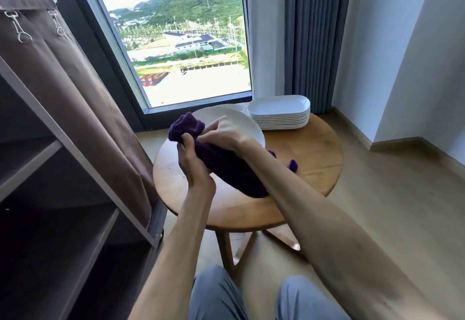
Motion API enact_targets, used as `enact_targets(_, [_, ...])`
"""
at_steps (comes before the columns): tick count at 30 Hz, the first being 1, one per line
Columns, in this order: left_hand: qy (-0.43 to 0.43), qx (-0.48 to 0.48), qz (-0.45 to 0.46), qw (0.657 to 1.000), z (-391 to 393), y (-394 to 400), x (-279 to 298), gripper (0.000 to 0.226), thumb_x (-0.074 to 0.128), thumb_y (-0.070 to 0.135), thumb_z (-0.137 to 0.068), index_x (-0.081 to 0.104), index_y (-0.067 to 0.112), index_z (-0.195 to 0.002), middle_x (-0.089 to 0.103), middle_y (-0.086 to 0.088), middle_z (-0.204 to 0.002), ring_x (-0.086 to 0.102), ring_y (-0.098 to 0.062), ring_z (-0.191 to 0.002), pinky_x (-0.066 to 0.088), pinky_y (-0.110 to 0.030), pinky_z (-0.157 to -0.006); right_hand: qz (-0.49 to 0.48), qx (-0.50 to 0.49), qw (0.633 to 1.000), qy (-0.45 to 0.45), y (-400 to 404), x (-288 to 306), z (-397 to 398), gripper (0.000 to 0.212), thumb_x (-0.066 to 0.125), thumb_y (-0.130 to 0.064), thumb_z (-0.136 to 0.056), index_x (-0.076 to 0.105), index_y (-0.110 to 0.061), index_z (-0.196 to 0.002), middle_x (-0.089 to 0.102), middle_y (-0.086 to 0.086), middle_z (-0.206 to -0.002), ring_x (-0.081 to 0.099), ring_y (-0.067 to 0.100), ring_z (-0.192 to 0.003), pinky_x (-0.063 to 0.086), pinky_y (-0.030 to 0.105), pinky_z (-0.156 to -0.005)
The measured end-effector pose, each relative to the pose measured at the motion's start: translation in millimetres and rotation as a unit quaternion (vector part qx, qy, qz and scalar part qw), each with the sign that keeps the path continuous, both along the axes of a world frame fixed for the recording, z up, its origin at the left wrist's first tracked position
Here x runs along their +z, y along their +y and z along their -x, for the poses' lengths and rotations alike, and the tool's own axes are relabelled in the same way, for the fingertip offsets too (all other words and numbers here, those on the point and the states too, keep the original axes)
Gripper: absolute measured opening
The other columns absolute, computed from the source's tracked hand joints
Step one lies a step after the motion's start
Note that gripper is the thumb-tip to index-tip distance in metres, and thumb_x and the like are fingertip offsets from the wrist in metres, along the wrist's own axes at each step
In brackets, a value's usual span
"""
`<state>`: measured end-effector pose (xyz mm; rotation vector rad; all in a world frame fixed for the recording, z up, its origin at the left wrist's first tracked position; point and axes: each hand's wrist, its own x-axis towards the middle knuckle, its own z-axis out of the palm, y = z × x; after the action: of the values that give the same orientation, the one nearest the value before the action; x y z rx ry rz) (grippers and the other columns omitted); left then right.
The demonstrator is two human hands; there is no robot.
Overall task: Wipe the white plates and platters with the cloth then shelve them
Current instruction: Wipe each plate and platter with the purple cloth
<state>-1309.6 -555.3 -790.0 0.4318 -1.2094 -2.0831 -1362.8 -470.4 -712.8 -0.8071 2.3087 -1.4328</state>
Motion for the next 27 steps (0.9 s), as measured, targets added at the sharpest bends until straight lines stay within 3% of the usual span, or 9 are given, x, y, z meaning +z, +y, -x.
enact_targets(3, [0.043,-0.032,-0.099,0.994,1,-1,-3,0.048,0.05,0.042,-0.104,0.057,0.001,-0.129,0.061,-0.024,-0.124,0.06,-0.033,-0.112,0.048,-0.048,-0.109,-0.116,0.025,0.993,0.02,5,-1,-1,0.004,0.074,-0.023,-0.084,0.078,-0.021,-0.084,0.069,0.0,-0.078,0.063,0.013,-0.072,0.051,0.025,-0.069])
enact_targets(7, [0.025,-0.047,-0.123,0.991,-2,-1,-7,0.029,0.047,0.032,-0.107,0.056,0.005,-0.107,0.062,-0.019,-0.105,0.06,-0.034,-0.104,0.051,-0.046,-0.101,-0.176,-0.025,0.984,0.016,10,-12,-1,0.004,0.076,-0.023,-0.077,0.075,-0.02,-0.079,0.072,0.005,-0.089,0.068,0.02,-0.086,0.055,0.027,-0.076])
enact_targets(10, [-0.033,0.009,-0.063,0.997,-8,-6,-2,0.034,0.051,0.033,-0.106,0.056,0.009,-0.129,0.066,-0.009,-0.117,0.066,-0.028,-0.105,0.058,-0.037,-0.084,-0.234,-0.096,0.966,0.053,18,-22,6,0.02,0.076,-0.026,-0.074,0.071,-0.019,-0.093,0.069,0.006,-0.099,0.067,0.026,-0.099,0.056,0.033,-0.087])
enact_targets(13, [-0.067,0.024,0.072,0.995,-17,-15,-2,0.052,0.054,0.042,-0.104,0.042,0.033,-0.154,0.053,0.014,-0.137,0.053,-0.014,-0.121,0.049,-0.027,-0.094,-0.265,-0.171,0.944,0.097,35,-39,13,0.035,0.074,-0.022,-0.077,0.064,-0.017,-0.11,0.064,0.007,-0.104,0.065,0.03,-0.105,0.048,0.031,-0.08])
enact_targets(16, [-0.081,0.006,0.197,0.977,-22,-8,2,0.052,0.049,0.045,-0.105,0.038,0.04,-0.155,0.045,0.017,-0.144,0.045,-0.008,-0.124,0.039,-0.016,-0.091,-0.211,-0.216,0.942,0.145,37,-52,18,0.02,0.067,-0.013,-0.075,0.06,-0.013,-0.094,0.061,0.009,-0.09,0.066,0.035,-0.099,0.045,0.03,-0.072])
enact_targets(21, [-0.079,-0.012,0.275,0.958,-30,-2,13,0.049,0.044,0.044,-0.105,0.043,0.036,-0.154,0.061,0.008,-0.134,0.06,0.003,-0.109,0.052,-0.009,-0.074,-0.018,-0.229,0.962,0.149,26,-29,32,0.014,0.062,-0.011,-0.072,0.065,-0.011,-0.086,0.07,0.009,-0.082,0.067,0.032,-0.087,0.054,0.036,-0.074])
enact_targets(23, [-0.08,-0.012,0.302,0.95,-30,3,20,0.058,0.044,0.053,-0.1,0.041,0.036,-0.155,0.059,0.012,-0.137,0.059,0.005,-0.113,0.05,-0.009,-0.084,0.052,-0.215,0.965,0.142,19,-16,30,0.012,0.061,-0.011,-0.07,0.063,-0.017,-0.08,0.07,0.005,-0.077,0.067,0.029,-0.082,0.055,0.036,-0.073])
enact_targets(25, [-0.082,-0.007,0.321,0.943,-27,11,29,0.068,0.042,0.065,-0.093,0.041,0.036,-0.155,0.057,0.011,-0.142,0.056,-0.003,-0.121,0.047,-0.017,-0.096,0.123,-0.177,0.97,0.114,13,-7,22,0.01,0.06,-0.011,-0.069,0.064,-0.018,-0.076,0.071,0.004,-0.073,0.069,0.022,-0.077,0.057,0.039,-0.074])
enact_targets(27, [-0.084,0.009,0.304,0.949,-23,15,37,0.078,0.039,0.077,-0.088,0.049,0.031,-0.15,0.064,0.003,-0.136,0.061,-0.013,-0.12,0.051,-0.026,-0.097,0.194,-0.088,0.975,0.067,9,-5,9,0.016,0.06,-0.007,-0.071,0.072,-0.012,-0.081,0.073,0.01,-0.075,0.068,0.015,-0.071,0.055,0.037,-0.072])
